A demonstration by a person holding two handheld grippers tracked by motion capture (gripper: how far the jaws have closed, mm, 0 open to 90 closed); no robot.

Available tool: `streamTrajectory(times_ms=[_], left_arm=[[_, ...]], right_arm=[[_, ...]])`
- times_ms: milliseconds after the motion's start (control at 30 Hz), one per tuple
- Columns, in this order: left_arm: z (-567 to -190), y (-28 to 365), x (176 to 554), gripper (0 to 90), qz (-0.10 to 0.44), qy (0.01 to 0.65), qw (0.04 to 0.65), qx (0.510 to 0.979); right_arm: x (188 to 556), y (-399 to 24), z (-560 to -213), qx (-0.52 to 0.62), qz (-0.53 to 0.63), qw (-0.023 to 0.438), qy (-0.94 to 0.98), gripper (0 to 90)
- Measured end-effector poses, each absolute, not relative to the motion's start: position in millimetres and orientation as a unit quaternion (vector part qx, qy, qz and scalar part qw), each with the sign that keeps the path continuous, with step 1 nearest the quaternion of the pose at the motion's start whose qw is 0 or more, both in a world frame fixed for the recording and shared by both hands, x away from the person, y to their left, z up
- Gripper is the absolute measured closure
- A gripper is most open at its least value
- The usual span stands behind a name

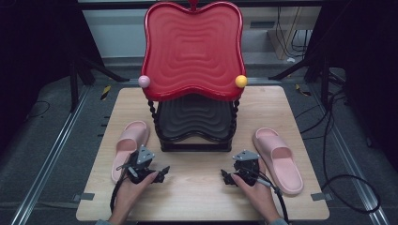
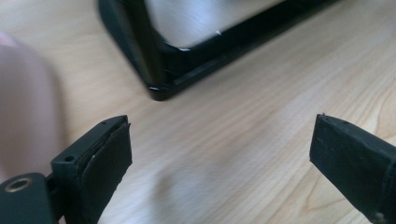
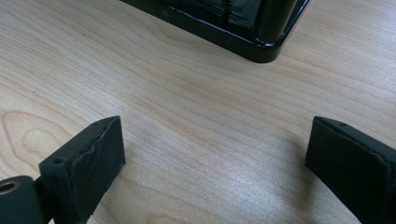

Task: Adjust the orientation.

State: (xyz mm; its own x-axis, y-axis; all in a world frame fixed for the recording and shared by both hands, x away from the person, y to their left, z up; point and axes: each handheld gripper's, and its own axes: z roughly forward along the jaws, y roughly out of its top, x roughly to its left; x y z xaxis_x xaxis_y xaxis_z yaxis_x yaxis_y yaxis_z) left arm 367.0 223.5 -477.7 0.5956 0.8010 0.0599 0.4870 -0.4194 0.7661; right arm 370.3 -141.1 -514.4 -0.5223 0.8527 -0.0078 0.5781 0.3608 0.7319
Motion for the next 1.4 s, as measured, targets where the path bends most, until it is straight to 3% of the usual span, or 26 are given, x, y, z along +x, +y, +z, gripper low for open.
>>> streamTrajectory(times_ms=[367,667,867,1300,1400], left_arm=[[-451.2,270.0,370.9,10.7,0.242,0.438,0.346,0.794],[-440.9,317.3,377.9,30.8,0.278,0.475,0.311,0.775],[-447.8,343.8,392.5,43.3,0.273,0.499,0.303,0.765],[-465.0,347.8,419.8,67.4,0.245,0.519,0.281,0.770],[-463.4,350.9,418.8,76.9,0.251,0.524,0.284,0.762]], right_arm=[[370.2,-141.0,-514.3,0.447,0.347,0.198,0.801,4.8],[370.2,-141.0,-514.3,0.447,0.347,0.198,0.801,4.8],[370.3,-141.0,-514.3,0.447,0.347,0.198,0.801,4.8],[370.1,-141.0,-514.2,0.448,0.347,0.197,0.800,4.8],[369.9,-140.9,-514.1,0.449,0.347,0.196,0.800,4.8]])
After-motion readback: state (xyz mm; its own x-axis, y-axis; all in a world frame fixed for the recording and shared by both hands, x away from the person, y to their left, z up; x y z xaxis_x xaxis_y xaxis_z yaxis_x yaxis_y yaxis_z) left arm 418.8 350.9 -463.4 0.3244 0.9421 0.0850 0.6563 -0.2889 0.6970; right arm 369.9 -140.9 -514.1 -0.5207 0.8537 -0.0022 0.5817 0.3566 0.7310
